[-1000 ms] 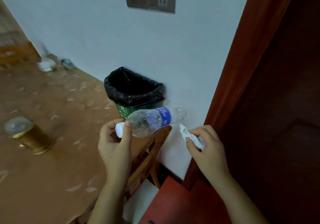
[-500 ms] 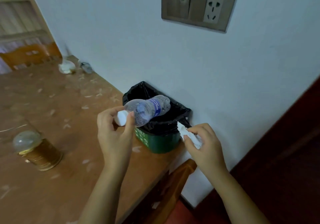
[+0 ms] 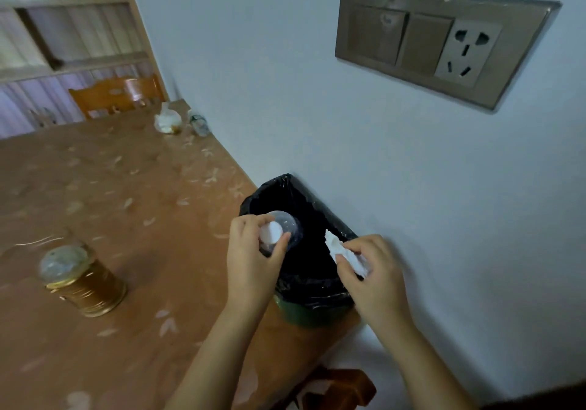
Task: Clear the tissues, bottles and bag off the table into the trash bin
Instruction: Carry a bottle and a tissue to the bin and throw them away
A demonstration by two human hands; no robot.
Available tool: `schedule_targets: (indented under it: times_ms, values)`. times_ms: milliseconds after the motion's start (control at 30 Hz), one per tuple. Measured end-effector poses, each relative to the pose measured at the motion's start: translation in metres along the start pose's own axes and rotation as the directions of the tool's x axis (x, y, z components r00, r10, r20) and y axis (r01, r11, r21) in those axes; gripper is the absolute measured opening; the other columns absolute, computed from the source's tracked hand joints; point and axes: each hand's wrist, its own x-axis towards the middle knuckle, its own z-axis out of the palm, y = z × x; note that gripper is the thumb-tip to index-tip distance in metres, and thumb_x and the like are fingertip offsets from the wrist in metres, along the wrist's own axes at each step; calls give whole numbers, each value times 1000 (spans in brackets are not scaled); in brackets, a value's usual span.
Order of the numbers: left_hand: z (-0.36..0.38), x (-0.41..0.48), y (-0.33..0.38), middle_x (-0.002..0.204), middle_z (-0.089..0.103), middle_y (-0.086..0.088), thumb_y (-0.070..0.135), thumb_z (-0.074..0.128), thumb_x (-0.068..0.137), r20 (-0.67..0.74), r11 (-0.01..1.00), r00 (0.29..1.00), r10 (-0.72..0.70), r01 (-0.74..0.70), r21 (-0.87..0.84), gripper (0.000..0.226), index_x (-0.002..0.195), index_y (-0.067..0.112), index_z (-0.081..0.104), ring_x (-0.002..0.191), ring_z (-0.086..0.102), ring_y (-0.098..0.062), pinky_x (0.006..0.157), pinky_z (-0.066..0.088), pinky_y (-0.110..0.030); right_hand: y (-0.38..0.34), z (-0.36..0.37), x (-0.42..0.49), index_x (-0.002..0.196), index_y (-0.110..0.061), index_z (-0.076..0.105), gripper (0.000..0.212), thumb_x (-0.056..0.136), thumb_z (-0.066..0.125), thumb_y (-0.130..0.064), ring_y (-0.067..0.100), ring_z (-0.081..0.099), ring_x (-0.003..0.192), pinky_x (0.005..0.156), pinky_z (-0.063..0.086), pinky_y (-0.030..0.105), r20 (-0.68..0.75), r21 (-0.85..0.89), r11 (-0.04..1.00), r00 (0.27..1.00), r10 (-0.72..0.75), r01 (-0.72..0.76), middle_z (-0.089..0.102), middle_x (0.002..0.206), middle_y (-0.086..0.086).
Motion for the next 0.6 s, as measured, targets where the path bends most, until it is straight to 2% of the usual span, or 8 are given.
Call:
schedule_targets:
  times_ms: [100,200,333,467,600]
  values:
    - [18,5,-9,95,48,2,13,72,77,38,998,999,1,-3,68,25,98,13,59,81,42,1,71,35,-2,9,3,11,81,-9,63,9,73,62,-14,6,52,78,69,38,6,1,11,1000,1000,0,0,54,84,-4]
    - [33,6,-14,96,49,5,19,72,77,139,991,990,2,-21,135,26,99,14,59,83,43,-2,74,33,-1,19,4,19,80,-9,63,9,72,62,-12,5,50,77,69,35,3,1,-6,1000,1000,-5,5,55,82,-2]
    - [43,-2,-14,96,47,9,23,73,77,264,993,964,-18,-13,115,31,104,14,59,80,48,-1,73,36,-2,29,7,27,79,-10,62,7,72,63,-12,5,51,77,69,35,4,19,11,1000,1000,7,-8,55,83,-3]
    - [40,-7,-15,97,48,8,26,71,79,259,987,965,-33,-9,159,31,105,14,60,88,48,-4,75,35,-2,33,14,32,80,-13,63,13,74,58,-23,4,51,77,68,36,5,71,13,1000,997,-1,0,54,84,-4]
    - [27,-8,-19,99,51,7,27,69,80,213,976,977,-26,-21,218,30,105,13,60,94,49,-6,81,35,-10,31,25,38,81,-12,63,9,73,61,-18,4,50,78,69,36,5,123,9,1000,992,-15,14,54,84,-3]
